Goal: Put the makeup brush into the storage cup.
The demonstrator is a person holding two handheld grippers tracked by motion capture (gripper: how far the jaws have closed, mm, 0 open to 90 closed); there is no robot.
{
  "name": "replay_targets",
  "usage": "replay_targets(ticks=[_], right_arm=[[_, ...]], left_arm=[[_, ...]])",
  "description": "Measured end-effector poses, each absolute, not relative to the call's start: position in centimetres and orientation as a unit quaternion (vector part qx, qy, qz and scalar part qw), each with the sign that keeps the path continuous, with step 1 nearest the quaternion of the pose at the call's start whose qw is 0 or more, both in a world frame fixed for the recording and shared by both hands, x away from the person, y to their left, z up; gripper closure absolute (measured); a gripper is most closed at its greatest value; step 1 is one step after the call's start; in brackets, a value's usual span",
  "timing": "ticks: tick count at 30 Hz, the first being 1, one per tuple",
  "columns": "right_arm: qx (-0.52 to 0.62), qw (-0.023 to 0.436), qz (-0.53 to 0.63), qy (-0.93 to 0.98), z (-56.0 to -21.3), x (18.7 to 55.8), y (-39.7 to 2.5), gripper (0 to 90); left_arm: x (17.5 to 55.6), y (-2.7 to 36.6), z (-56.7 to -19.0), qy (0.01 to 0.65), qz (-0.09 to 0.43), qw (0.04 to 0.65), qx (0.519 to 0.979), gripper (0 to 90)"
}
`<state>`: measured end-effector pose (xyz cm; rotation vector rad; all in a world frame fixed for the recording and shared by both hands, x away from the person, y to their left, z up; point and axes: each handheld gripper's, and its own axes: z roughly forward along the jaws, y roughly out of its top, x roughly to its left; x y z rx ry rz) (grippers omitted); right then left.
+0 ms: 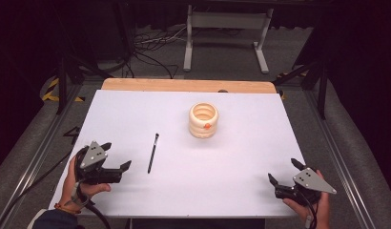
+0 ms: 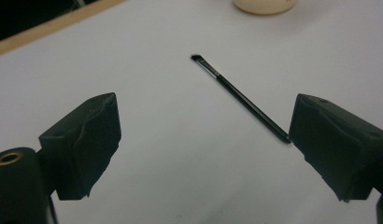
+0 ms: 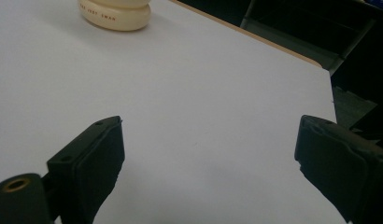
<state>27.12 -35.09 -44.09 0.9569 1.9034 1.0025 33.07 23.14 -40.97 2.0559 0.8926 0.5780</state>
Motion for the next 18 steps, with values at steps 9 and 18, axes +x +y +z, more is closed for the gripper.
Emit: replay_targets(ticks=[9, 18], right_arm=[[0.363, 0.374, 0.388, 0.760, -44.2, 27.1, -34.6, 9.7], [0.354, 0.368, 0.392, 0.765, -44.2, 27.0, -34.5, 9.8]], left_arm=[[36.4, 19.5, -39.5, 0.411, 0.164, 0.343, 0.828, 14.3], [39.5, 16.5, -40.0, 0.452, 0.100, 0.290, 0.838, 21.8]])
